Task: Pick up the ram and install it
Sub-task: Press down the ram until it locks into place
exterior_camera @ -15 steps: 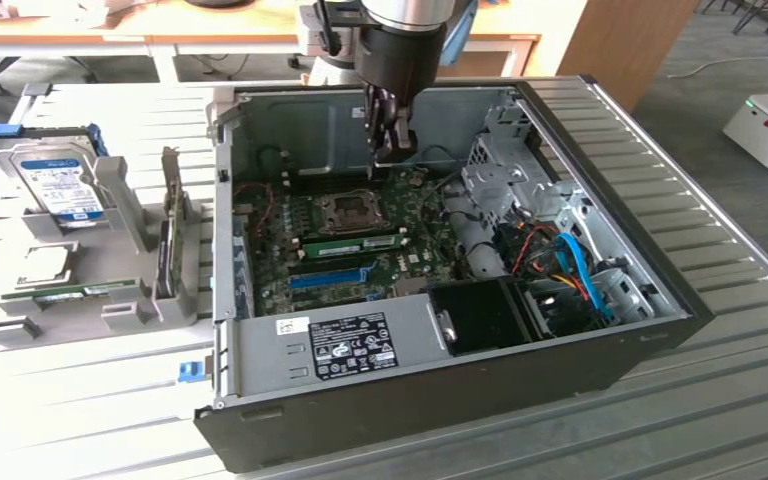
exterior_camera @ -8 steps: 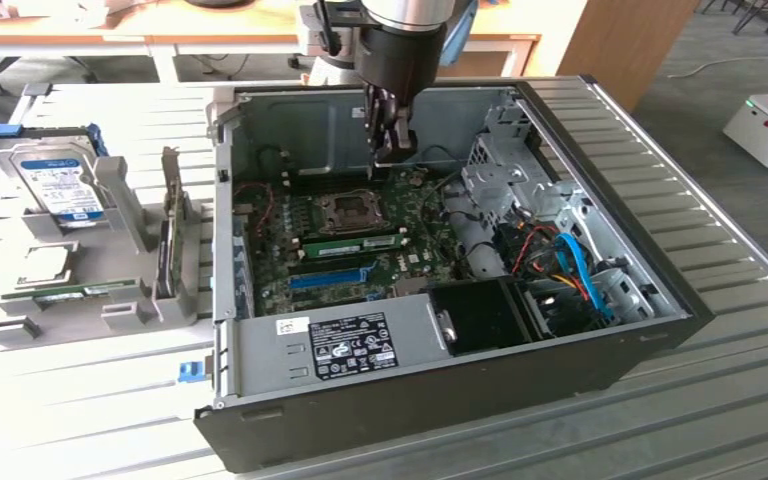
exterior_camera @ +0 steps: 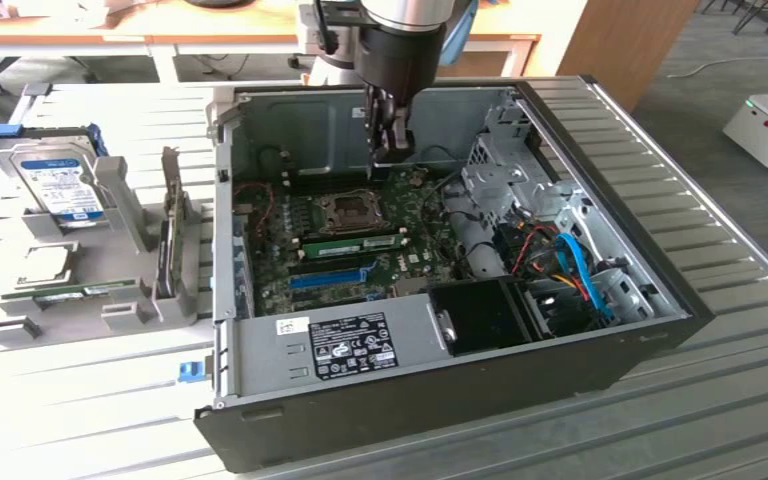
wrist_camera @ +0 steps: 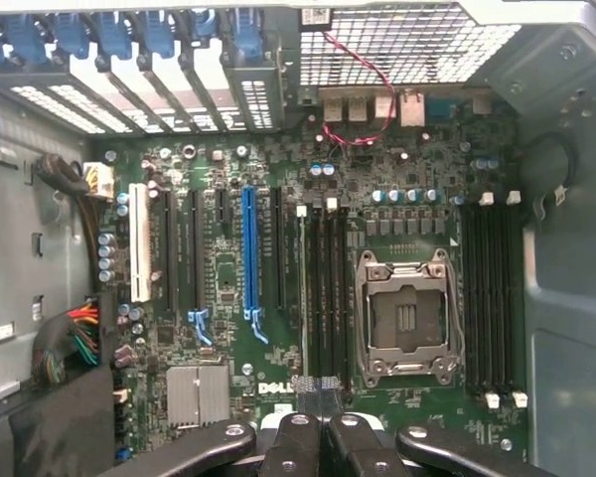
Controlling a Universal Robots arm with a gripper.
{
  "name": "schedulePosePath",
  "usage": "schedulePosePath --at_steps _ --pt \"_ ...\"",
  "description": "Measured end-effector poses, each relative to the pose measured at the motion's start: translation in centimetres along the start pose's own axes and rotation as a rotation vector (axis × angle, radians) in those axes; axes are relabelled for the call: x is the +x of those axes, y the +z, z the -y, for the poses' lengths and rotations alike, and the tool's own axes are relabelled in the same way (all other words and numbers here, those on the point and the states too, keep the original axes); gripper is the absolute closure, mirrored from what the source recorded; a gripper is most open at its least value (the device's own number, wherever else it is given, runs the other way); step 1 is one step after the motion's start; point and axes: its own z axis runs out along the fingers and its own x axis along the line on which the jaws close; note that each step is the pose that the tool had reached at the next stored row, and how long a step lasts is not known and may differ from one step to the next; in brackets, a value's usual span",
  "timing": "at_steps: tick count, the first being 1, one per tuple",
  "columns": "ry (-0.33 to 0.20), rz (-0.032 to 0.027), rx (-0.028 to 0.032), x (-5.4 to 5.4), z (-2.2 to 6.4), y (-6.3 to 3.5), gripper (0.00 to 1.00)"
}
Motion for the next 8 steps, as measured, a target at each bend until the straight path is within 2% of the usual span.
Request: schedulePosePath --at_steps 8 --pt "0.091 0.0027 0.0 0.01 -0.09 0.06 0.89"
